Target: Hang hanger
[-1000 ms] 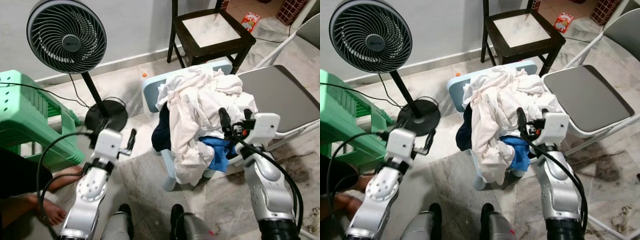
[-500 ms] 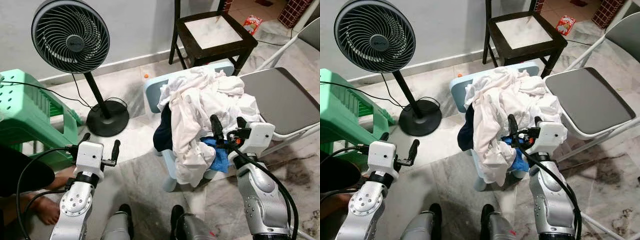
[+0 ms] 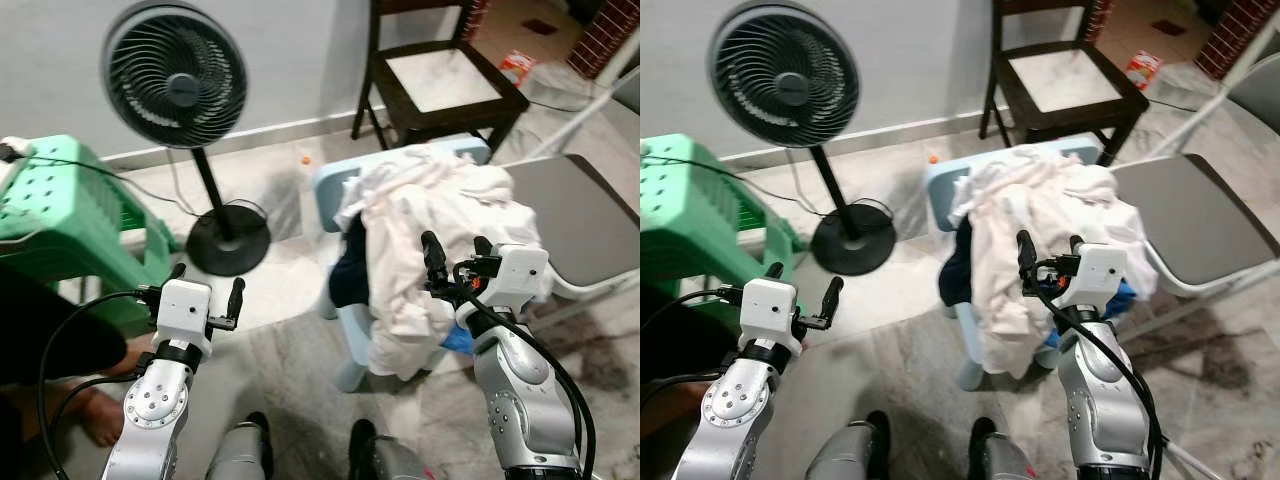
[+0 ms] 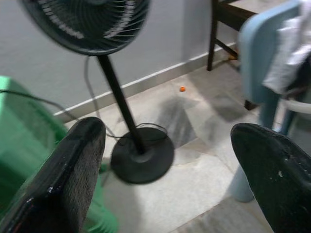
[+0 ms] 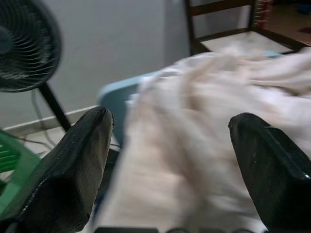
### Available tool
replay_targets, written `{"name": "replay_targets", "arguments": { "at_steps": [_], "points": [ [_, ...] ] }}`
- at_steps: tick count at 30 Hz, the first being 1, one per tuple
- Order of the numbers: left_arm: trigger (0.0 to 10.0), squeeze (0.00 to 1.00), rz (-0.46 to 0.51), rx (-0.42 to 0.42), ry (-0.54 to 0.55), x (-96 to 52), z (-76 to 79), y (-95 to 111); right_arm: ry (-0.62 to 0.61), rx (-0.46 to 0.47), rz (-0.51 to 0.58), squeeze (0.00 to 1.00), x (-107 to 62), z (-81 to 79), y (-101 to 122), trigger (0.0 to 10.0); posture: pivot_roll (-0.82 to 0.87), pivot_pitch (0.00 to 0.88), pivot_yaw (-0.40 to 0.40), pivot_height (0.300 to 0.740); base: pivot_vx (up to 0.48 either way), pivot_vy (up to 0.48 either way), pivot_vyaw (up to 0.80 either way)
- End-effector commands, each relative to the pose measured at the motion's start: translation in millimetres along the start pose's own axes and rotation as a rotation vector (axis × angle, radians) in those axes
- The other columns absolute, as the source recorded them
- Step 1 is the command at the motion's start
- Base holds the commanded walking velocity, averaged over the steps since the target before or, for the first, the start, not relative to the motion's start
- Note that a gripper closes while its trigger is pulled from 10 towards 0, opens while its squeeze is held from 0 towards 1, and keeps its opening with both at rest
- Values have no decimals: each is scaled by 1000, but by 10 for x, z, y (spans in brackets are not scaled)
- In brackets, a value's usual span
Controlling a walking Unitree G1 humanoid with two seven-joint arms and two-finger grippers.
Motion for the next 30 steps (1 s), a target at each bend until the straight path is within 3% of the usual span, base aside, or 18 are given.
{"name": "replay_targets", "arguments": {
  "at_steps": [1, 9, 18, 30],
  "points": [
    [10000, 0, -16, 2, -12, -24, 28, -40, 2, -1, -10, 0, -12, -11, -19, 10000, 219, 284, -33, 740, 0, 0, 0],
    [10000, 0, 0, -8, -52, -17, 77, -4, 8, 2, -14, 0, -3, -41, -37, 10000, 219, 280, -29, 740, 0, 0, 0],
    [10000, 0, 0, -6, -53, -10, 73, 2, 8, 2, -15, 0, -5, -53, -51, 10000, 219, 285, -28, 740, 0, -480, 0],
    [10000, 0, 1, -7, -59, 4, 99, 16, 6, 2, -14, 0, 0, -45, -44, 10000, 216, 292, -29, 740, 0, -300, 0]
  ]
}}
Point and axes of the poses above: a point about 5 cm out from each wrist's last joint towards the gripper, its own x axis pointing out of the wrist towards the gripper, its own y axis along the axis of the wrist's last joint, z = x × y, the point moved 6 cm from there along x, pointing out of the wrist towards the gripper
